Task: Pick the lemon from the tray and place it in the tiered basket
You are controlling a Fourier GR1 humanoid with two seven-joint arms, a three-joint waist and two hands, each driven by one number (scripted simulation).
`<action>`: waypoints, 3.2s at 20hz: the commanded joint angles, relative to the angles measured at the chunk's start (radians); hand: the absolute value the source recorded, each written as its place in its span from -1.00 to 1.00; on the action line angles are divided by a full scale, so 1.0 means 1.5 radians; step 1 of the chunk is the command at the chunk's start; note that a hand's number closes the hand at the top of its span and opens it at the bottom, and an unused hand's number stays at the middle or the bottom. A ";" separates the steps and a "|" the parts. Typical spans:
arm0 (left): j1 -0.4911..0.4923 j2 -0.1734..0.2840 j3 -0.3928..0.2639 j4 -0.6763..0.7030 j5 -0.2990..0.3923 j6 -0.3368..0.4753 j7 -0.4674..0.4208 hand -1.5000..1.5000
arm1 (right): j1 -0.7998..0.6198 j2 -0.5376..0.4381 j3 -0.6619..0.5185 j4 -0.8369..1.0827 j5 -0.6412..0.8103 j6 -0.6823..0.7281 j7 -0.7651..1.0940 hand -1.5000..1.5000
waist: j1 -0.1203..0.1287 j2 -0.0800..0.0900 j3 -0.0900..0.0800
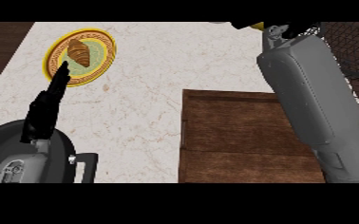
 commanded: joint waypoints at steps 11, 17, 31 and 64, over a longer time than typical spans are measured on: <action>-0.032 -0.005 0.004 0.003 -0.006 -0.021 0.012 0.00 | -0.023 -0.114 -0.102 0.164 -0.046 0.022 -0.202 1.00 | 0.008 0.005 0.000; -0.017 -0.013 0.001 -0.018 -0.013 -0.010 0.026 0.00 | -0.002 -0.210 -0.082 0.227 0.036 0.050 -0.214 1.00 | 0.008 0.006 0.001; 0.005 -0.011 0.025 0.009 0.001 -0.036 -0.022 0.00 | -0.008 -0.300 -0.174 0.412 -0.002 0.006 -0.429 1.00 | 0.010 0.005 0.001; 0.038 -0.031 0.024 -0.028 -0.029 -0.024 -0.005 0.00 | 0.101 -0.367 -0.430 0.326 -0.285 -0.017 -0.431 -1.00 | -0.017 -0.006 0.000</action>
